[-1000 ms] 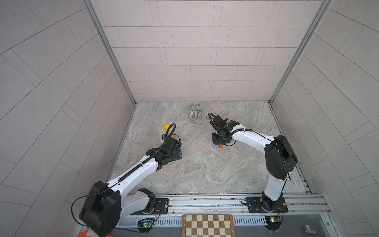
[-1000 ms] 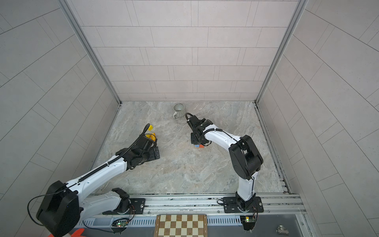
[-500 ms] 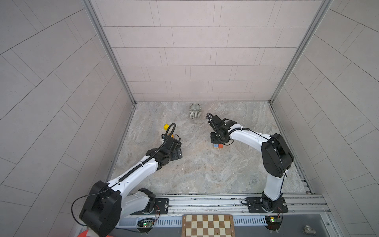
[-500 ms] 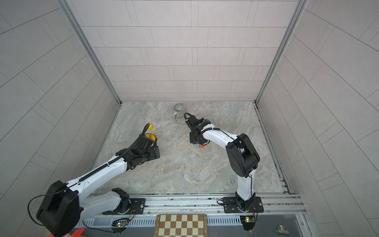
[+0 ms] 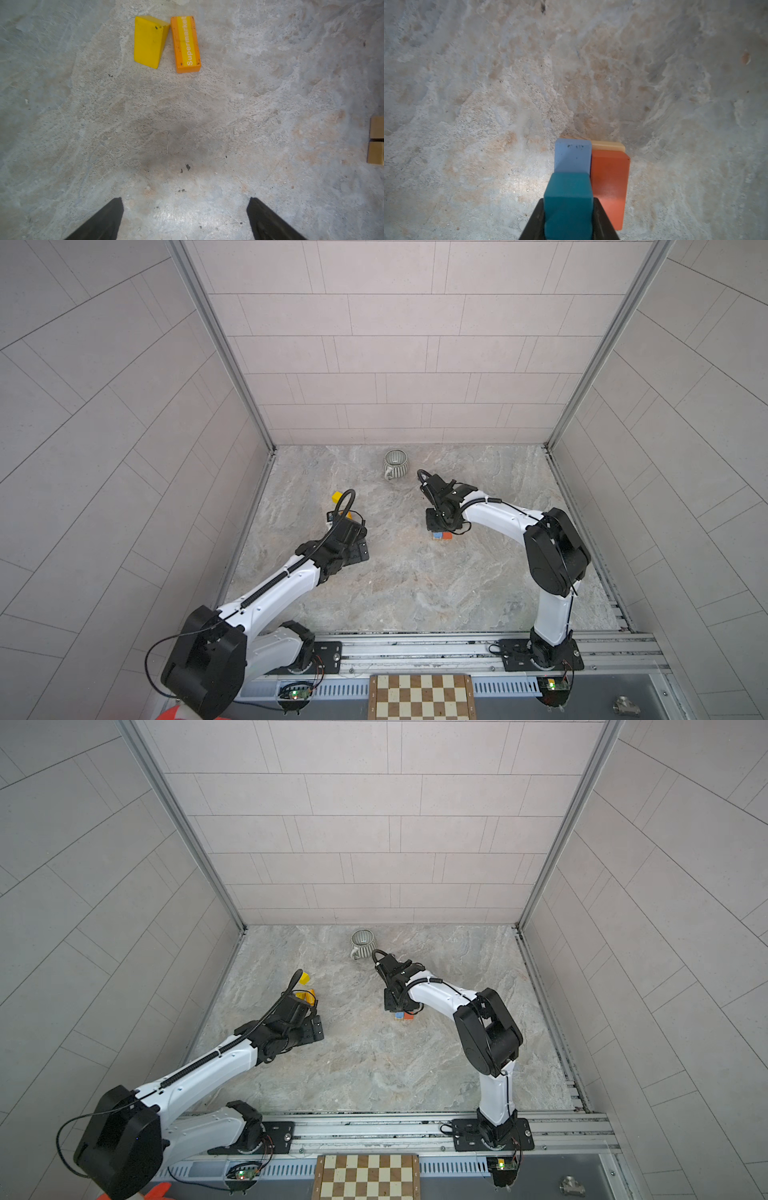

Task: Build the wood block tower
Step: 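Lift the teal cube with the right gripper over the blue block, then lower the teal cube beside the blue block and open the right gripper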

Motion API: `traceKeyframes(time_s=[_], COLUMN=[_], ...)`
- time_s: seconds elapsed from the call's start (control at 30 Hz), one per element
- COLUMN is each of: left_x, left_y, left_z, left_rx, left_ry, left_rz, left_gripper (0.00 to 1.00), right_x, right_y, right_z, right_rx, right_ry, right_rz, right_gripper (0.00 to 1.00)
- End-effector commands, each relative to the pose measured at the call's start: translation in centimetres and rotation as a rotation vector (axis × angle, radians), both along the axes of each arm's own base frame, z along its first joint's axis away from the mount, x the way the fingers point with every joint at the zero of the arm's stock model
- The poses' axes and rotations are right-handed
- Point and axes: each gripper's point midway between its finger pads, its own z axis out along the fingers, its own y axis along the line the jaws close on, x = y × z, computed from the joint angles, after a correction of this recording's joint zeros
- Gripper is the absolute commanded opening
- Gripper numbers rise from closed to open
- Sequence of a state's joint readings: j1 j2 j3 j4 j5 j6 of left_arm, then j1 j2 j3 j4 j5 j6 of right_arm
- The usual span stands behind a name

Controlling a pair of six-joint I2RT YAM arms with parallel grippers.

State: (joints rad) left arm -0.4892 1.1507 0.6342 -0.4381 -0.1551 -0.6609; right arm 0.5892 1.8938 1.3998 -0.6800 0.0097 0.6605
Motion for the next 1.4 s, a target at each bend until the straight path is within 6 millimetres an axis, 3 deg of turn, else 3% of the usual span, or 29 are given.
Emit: traceKeyframes(time_s=[0.0, 0.23, 0.4, 0.6, 0.83, 1.03, 1.2, 1.33, 1.37], left_x=[-0.1, -0.2, -0.2, -0.3, 0.1, 0.9, 2.1, 3.6, 4.1], left_y=[0.5, 0.5, 0.5, 0.3, 0.2, 0.7, 1.3, 1.1, 1.2], left_z=[-0.3, -0.2, 0.4, 1.8, 3.7, 7.6, 9.7, 9.8, 9.8], left_rx=[0.021, 0.017, 0.01, -0.01, -0.017, 0.021, 0.085, 0.077, 0.078], left_ry=[0.002, 0.001, -0.004, -0.012, -0.018, -0.064, -0.032, 0.008, 0.02], left_rz=[0.006, 0.006, 0.003, 0.002, 0.015, 0.013, -0.01, -0.06, -0.066], left_gripper=[1.0, 1.0, 1.0, 1.0, 1.0, 0.98, 0.95, 0.95, 0.95], right_x=[0.2, 0.2, 0.1, 0.1, -1.1, -3.7, -5.5, -6.2, -6.2], right_y=[-0.1, -0.1, -0.1, -0.1, -0.6, -1.4, -2.4, -3.7, -3.9], right_z=[-0.3, -0.4, 0.7, 3.4, 8.3, 11.4, 12.6, 13.6, 13.8], right_rx=[-0.022, -0.024, -0.015, 0.016, 0.088, 0.214, 0.311, 0.326, 0.33], right_ry=[-0.001, 0.001, -0.021, -0.084, -0.218, -0.375, -0.544, -0.628, -0.64], right_rz=[-0.019, -0.017, -0.003, 0.028, 0.094, 0.138, 0.147, 0.135, 0.128], right_gripper=[0.3, 0.4, 0.49, 0.54, 0.59, 0.67, 0.82, 0.99, 0.99])
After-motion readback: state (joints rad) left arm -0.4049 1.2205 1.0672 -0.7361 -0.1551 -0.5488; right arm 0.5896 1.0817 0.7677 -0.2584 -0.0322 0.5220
